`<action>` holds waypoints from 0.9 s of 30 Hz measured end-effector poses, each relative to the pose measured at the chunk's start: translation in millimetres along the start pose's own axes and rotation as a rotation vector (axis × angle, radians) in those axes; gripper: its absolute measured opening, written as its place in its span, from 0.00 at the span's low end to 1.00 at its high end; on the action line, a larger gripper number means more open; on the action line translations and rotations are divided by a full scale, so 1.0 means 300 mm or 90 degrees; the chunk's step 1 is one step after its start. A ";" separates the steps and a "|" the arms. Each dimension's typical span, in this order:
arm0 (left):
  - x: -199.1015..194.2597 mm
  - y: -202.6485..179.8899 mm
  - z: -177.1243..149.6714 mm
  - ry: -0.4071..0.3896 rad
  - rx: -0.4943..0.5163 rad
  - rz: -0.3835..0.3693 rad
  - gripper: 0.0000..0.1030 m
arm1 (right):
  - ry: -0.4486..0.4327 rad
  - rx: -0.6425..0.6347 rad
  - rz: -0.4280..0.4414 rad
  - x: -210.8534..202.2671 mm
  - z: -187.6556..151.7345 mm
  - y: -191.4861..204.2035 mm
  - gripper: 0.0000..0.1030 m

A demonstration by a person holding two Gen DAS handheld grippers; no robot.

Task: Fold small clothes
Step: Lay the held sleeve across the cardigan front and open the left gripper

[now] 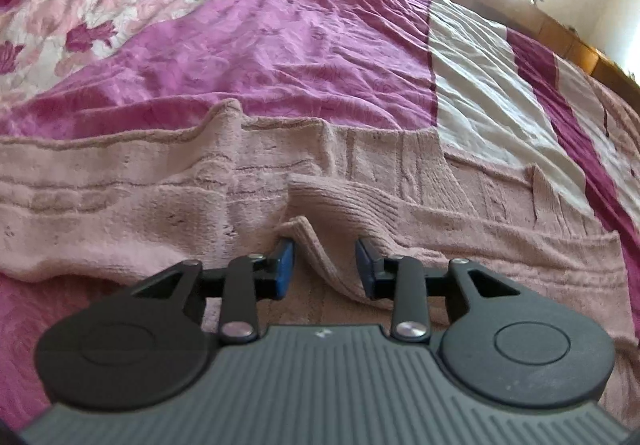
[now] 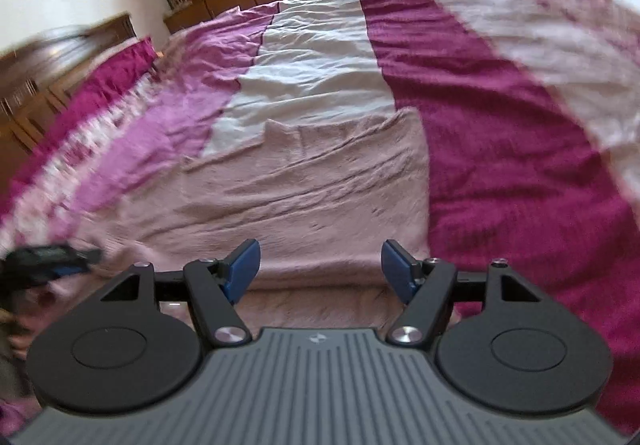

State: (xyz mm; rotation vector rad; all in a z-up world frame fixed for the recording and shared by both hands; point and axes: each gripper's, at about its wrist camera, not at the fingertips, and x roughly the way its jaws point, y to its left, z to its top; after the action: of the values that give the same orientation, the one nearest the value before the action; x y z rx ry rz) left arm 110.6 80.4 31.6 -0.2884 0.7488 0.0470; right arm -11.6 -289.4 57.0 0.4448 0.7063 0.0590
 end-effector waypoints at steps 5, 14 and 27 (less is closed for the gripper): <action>0.023 0.032 0.002 0.005 -0.039 0.004 0.33 | 0.049 0.116 0.046 0.021 -0.024 -0.053 0.72; -0.005 0.027 -0.007 -0.010 0.001 -0.005 0.10 | -0.002 0.168 0.029 0.085 -0.033 -0.086 0.57; -0.030 -0.043 -0.043 0.026 0.103 0.031 0.12 | -0.048 0.191 -0.072 0.049 -0.035 -0.118 0.12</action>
State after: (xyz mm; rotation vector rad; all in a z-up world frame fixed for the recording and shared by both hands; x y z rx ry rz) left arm 97.2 64.9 31.9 -0.1166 0.7960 0.0267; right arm -10.5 -314.5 26.3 0.6895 0.6673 -0.1715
